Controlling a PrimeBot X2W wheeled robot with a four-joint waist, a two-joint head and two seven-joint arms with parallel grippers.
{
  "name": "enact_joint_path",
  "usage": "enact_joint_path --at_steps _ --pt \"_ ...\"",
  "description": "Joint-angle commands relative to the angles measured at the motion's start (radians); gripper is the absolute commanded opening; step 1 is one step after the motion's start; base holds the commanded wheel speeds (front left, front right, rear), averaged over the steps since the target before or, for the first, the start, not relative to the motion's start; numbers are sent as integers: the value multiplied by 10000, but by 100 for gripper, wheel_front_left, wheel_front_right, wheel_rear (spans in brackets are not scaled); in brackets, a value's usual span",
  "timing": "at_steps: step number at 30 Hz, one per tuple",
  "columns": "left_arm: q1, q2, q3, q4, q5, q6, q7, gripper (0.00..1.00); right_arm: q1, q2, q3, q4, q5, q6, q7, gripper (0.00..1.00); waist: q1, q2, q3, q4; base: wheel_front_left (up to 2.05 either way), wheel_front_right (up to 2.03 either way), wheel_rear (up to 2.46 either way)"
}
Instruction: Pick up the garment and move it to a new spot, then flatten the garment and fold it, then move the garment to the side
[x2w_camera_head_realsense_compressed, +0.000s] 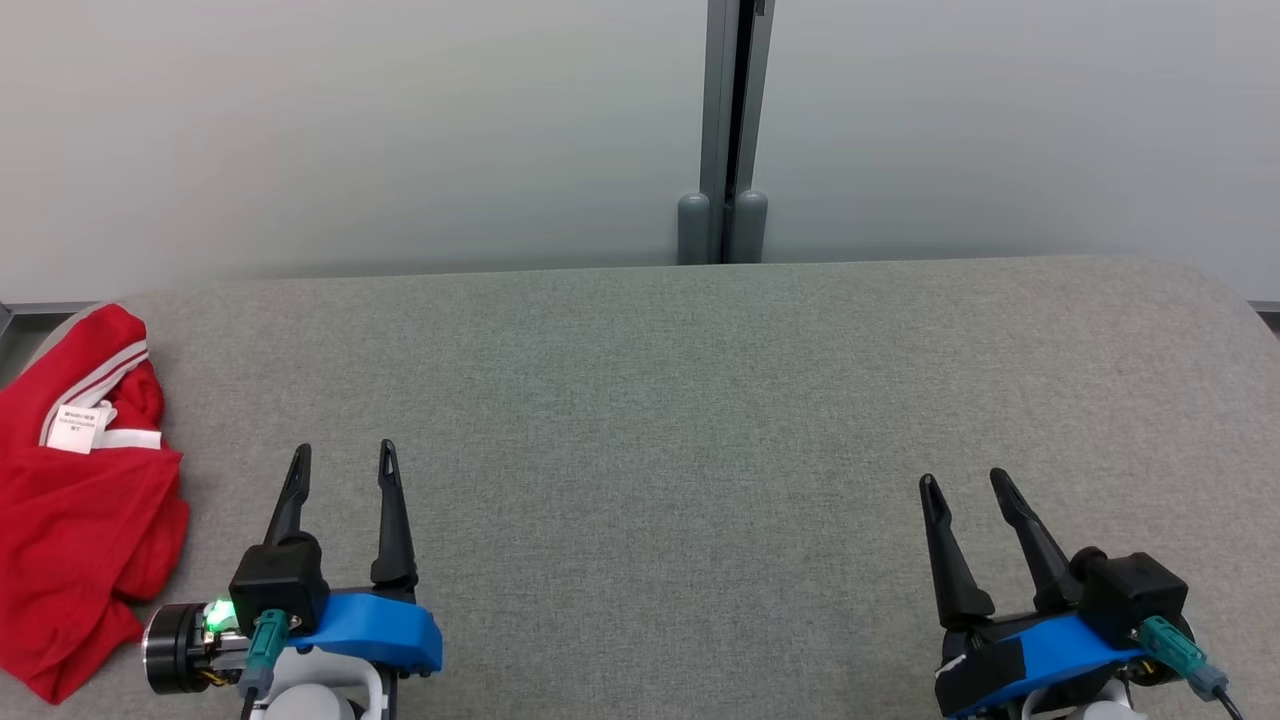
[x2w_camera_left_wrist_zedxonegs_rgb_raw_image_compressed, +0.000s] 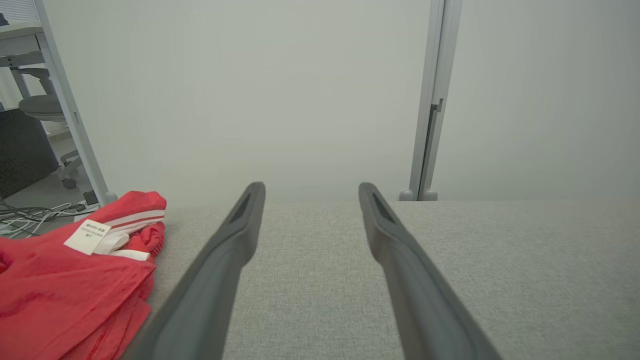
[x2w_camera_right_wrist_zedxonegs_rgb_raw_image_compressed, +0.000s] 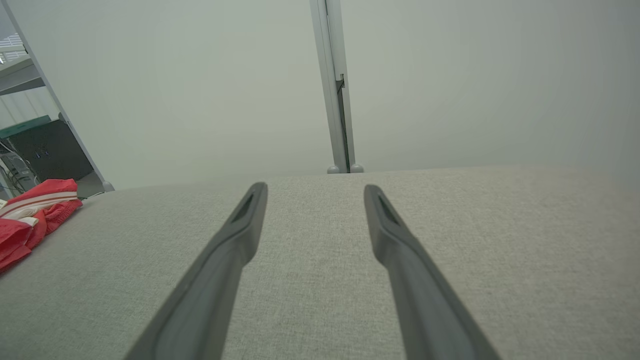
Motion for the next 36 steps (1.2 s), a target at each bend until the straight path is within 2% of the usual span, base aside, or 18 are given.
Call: enact_joint_path --at_steps 1,9,22,27,36 --pt "-22 -15 80 12 114 -36 -100 100 9 -64 -18 -36 -234 21 -98 100 0 0 1 20 0 0 0" --pt "-60 -104 254 177 -108 -271 -153 100 14 -66 -61 66 -276 14 -150 100 0 0 21 73 0 0 0" --pt "-209 -175 367 285 -6 -345 -153 100 40 -63 -134 94 -154 14 -145 100 0 0 55 168 0 0 0" --pt "-205 -172 495 215 73 -333 -153 100 66 -60 -121 58 -111 14 -142 100 0 0 58 442 0 0 0" --pt "-145 -89 734 59 252 -221 -146 100 101 -60 -88 23 -114 14 -141 100 0 0 95 1437 0 0 0"
